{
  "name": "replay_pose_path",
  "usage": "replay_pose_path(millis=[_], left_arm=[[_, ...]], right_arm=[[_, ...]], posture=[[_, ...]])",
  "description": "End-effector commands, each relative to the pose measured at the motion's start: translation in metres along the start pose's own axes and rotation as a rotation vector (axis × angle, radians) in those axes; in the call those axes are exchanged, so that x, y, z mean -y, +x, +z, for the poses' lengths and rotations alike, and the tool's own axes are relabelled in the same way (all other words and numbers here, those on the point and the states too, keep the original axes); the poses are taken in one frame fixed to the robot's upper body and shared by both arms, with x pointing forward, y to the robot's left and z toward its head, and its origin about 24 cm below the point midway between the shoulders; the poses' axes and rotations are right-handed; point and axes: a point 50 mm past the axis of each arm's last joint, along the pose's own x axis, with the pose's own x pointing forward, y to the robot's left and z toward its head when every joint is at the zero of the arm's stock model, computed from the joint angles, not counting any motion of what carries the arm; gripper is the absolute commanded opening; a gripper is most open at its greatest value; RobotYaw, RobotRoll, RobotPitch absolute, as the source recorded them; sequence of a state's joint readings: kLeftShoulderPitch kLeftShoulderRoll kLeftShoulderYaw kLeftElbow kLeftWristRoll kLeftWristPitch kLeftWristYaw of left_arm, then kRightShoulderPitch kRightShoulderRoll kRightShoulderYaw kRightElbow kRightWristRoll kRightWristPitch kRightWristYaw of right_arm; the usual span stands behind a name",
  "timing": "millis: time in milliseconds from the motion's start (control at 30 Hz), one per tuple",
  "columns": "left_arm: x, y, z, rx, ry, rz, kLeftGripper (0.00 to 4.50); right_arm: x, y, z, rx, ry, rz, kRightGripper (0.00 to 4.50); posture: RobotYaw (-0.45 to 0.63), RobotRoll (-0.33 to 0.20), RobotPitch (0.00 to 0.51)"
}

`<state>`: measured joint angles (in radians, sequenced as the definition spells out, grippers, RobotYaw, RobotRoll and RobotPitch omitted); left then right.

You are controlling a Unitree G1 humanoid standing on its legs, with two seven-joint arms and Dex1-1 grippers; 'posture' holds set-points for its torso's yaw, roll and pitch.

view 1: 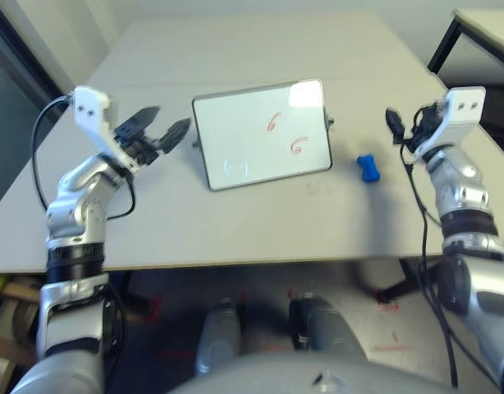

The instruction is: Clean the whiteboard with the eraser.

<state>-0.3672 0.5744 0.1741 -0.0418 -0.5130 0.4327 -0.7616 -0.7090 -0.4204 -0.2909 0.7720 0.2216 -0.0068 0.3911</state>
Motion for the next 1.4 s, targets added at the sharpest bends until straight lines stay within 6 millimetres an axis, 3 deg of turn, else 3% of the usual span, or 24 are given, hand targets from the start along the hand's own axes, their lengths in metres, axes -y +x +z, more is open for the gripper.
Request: replay_pose_path(millis=[33, 333, 600, 767, 967, 1400], left_arm=[[0.019, 0.007, -0.008, -0.065, 0.009, -0.096, 4.5], [0.037, 0.023, -0.024, -0.127, 0.045, -0.173, 4.5], [0.043, 0.035, -0.03, -0.128, 0.041, -0.203, 4.5], [0.046, 0.037, -0.033, -0.125, 0.037, -0.208, 4.5], [0.05, 0.037, -0.036, -0.129, 0.03, -0.206, 4.5], [0.049, 0.034, -0.035, -0.126, 0.032, -0.184, 4.5]], right_arm=[[-0.006, 0.004, 0.014, -0.01, -0.013, 0.022, 4.49], [-0.018, -0.004, 0.034, -0.35, -0.175, 0.017, 4.49], [-0.029, -0.016, 0.05, -0.713, -0.102, -0.007, 4.49], [-0.037, -0.017, 0.055, -0.801, -0.039, -0.022, 4.49], [-0.052, -0.015, 0.045, -0.878, -0.022, -0.004, 4.49], [-0.064, -0.008, 0.018, -0.942, -0.041, -0.012, 4.49]], posture=[[-0.08, 0.0, 0.062], [-0.13, 0.0, 0.062], [-0.15, 0.0, 0.061], [-0.15, 0.0, 0.062], [-0.14, 0.0, 0.066], [-0.11, 0.0, 0.07]])
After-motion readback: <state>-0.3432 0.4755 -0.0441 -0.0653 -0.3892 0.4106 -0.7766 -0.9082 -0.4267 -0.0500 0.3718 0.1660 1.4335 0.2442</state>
